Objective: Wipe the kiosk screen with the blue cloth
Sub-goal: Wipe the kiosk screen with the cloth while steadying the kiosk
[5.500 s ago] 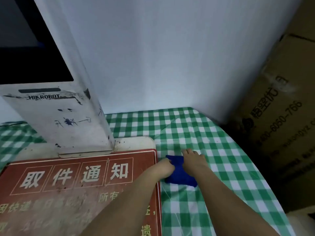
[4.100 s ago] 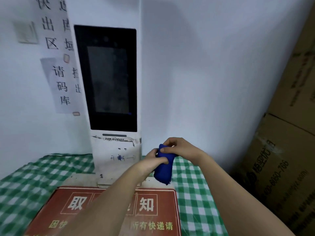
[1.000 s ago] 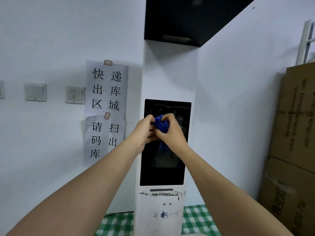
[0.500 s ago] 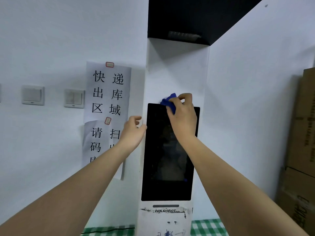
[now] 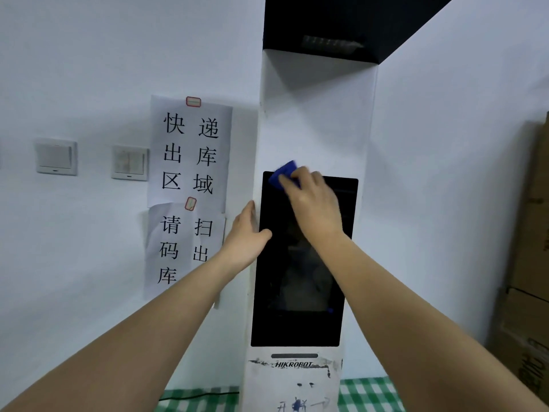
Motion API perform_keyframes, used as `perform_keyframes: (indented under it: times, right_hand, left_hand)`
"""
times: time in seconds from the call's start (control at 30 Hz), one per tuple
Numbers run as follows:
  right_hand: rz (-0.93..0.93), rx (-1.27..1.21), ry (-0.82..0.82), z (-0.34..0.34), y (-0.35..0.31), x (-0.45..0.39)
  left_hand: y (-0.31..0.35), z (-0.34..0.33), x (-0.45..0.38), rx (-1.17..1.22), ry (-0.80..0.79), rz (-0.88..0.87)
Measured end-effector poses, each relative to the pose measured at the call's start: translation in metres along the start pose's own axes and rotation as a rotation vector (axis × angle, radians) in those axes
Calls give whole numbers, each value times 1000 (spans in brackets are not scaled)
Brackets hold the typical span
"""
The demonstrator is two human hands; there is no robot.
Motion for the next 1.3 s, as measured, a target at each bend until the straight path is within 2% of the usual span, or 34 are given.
perform_keyframes:
  times: [0.07, 0.1, 0.2, 0.23, 0.27, 0.37, 0.4, 0.43, 0.53, 0.57, 0.7, 0.77, 0.87, 0.9, 1.03, 1.07, 1.17, 1.2, 1.23, 1.3]
  right_hand:
    - [-214, -48, 13, -2, 5, -1]
    - [-209, -64, 4, -4, -4, 1]
    - [145, -21, -45, -4, -39, 9]
    - [212, 9, -49, -1, -38, 7]
    - [199, 30, -51, 1, -29, 2]
    - [-154, -20, -2, 1, 1, -10]
    - [-198, -46, 10, -1, -3, -9]
    - [-158, -62, 15, -3, -14, -8]
    - [175, -13, -50, -6, -44, 2]
    - [187, 7, -54, -4, -39, 1]
    - [-202, -46, 12, -2, -7, -9]
    - [-116, -59, 5, -6, -22, -7]
    - [177, -3, -47, -4, -40, 0]
    - [187, 18, -55, -3, -34, -2]
    - [-153, -34, 4, 0, -9, -3]
    - [-118, -35, 9, -2, -16, 2]
    - [191, -4, -71, -10, -47, 22]
    - [221, 5, -84, -8, -45, 23]
    - [185, 11, -77, -7, -37, 19]
    - [-43, -12, -23, -4, -14, 11]
  left_hand:
    - [3, 0, 2, 21, -26, 12]
    - [5, 0, 4, 39, -31, 16]
    - [6, 2, 9, 100, -58, 55]
    - [6, 2, 10, 114, -74, 65]
    - [6, 2, 10, 121, -85, 69]
    - [6, 6, 9, 119, -77, 74]
    - [6, 7, 7, 118, -66, 71]
    - [6, 7, 6, 117, -56, 68]
    - [7, 7, 5, 112, -39, 71]
    - [7, 6, 5, 116, -42, 73]
    - [6, 5, 4, 107, -67, 72]
    - [4, 6, 2, 103, -60, 74]
    - [4, 4, 1, 106, -62, 76]
    - [4, 4, 0, 109, -63, 76]
    - [3, 3, 1, 103, -69, 77]
    - [3, 3, 2, 105, -64, 78]
    - [2, 2, 3, 94, -52, 95]
    - [2, 1, 4, 91, -56, 104]
    - [1, 1, 3, 94, -61, 110]
    - [-1, 0, 2, 100, -76, 124]
Point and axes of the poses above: each hand's wrist, its own x-axis away from the middle knuckle, its own z-axis out of the back of the hand, y = z × x, the point moved 7 cm from there along -x, towards the middle knuckle, and after that the axes turned 1 degree about -y, right-handed, at the moved point
